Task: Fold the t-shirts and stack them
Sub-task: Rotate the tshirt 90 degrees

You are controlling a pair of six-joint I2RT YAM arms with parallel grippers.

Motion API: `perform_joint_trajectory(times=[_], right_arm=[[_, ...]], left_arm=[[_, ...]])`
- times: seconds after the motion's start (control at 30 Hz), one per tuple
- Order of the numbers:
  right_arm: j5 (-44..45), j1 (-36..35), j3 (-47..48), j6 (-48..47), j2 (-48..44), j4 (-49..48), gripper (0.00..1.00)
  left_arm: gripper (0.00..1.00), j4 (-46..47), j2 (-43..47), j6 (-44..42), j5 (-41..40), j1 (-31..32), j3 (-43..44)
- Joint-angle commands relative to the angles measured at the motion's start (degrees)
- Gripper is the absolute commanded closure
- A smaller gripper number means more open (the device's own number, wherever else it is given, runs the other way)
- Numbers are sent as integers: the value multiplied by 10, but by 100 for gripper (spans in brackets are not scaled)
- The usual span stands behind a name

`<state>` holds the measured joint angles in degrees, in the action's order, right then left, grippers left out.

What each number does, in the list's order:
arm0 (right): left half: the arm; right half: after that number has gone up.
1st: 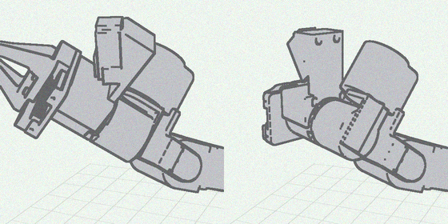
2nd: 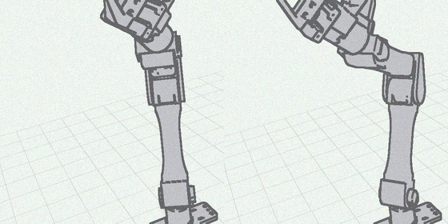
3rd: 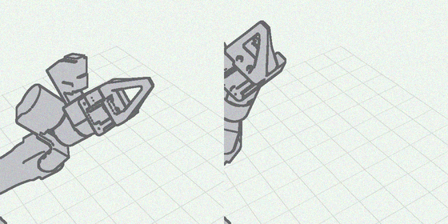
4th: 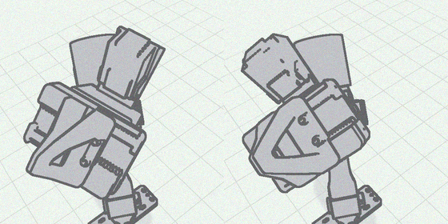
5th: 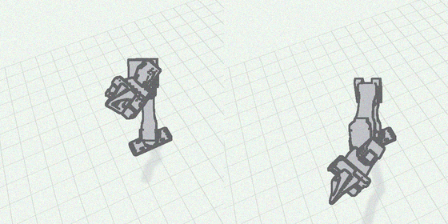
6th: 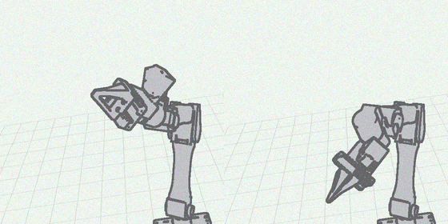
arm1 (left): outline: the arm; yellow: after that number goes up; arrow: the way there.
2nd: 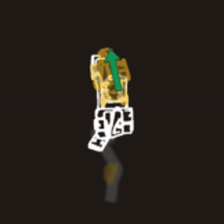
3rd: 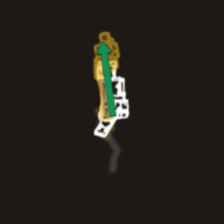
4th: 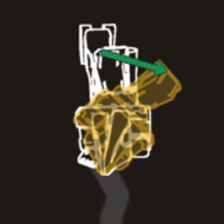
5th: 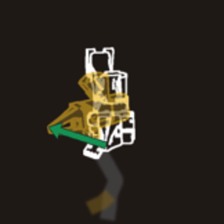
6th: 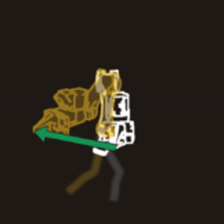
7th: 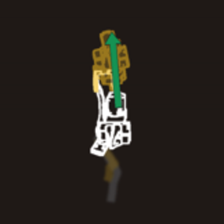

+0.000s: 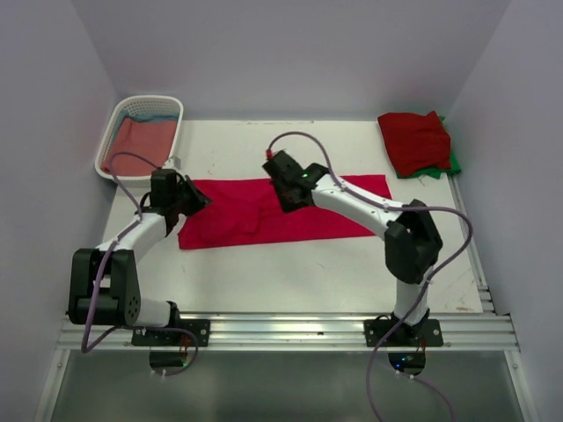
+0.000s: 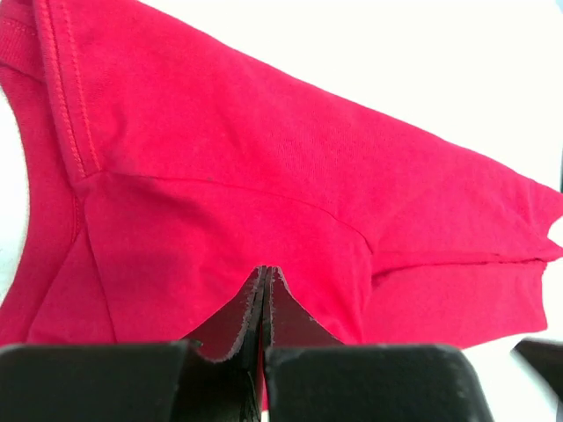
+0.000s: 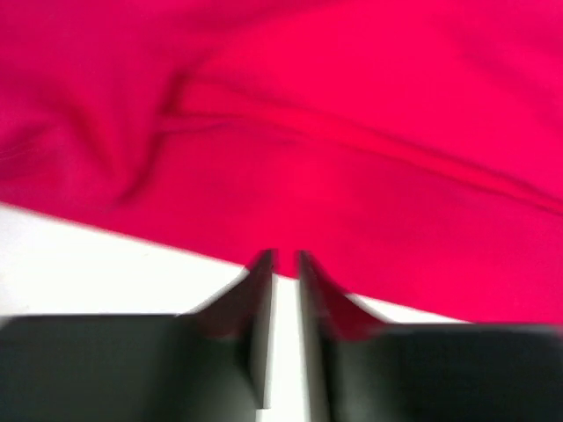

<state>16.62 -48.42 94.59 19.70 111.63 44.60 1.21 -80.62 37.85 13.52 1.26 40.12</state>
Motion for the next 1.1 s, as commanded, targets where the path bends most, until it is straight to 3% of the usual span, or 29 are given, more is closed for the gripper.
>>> perform_joint_trajectory(times=[0.0,0.03,0.3,0.67,0.9,1.07], right_arm=[[23,91,-79,38,-83,-95,95],[18,105,-93,38,-87,-101,100],[9,187,-142,12,-37,-179,100],[-3,214,-181,6,31,-260,100],[-40,214,-222,6,23,-238,100],[-91,213,-273,14,-5,-194,100]], left_arm=[[100,-51,26,-21,22,5,28],[100,-56,24,-28,18,11,27],[100,7,-34,-9,18,45,-13],[100,35,-94,3,-45,89,-24],[100,14,-145,13,-82,89,-7],[100,-1,-196,28,-100,79,64]])
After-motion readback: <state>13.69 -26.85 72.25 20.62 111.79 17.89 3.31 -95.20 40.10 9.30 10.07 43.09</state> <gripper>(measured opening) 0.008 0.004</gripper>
